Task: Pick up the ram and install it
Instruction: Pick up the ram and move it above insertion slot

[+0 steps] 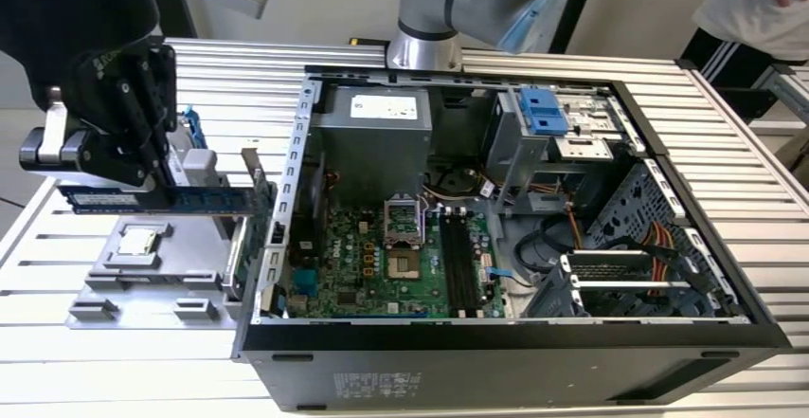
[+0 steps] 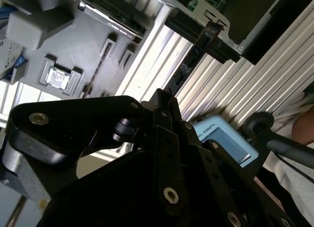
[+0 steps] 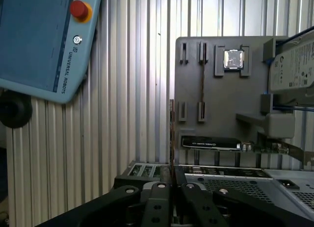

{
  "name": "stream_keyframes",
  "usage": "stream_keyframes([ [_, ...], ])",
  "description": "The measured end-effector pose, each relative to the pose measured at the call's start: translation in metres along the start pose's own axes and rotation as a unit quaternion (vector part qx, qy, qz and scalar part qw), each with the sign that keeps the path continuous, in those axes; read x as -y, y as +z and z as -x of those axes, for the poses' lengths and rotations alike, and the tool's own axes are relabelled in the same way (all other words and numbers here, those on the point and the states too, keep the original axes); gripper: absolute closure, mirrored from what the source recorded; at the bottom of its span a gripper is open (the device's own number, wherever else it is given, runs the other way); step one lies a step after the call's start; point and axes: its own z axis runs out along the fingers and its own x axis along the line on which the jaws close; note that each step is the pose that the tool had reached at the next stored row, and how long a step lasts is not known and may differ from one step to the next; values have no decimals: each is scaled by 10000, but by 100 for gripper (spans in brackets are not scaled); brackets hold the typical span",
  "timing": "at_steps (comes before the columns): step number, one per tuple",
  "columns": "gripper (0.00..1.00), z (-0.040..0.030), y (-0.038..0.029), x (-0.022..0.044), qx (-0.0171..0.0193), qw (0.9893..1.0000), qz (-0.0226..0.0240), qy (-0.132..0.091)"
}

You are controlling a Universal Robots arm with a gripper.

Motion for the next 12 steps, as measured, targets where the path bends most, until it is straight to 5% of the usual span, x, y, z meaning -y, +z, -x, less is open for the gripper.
stream_keyframes([
  [12,100,1,0,115,0,10000,0,0],
])
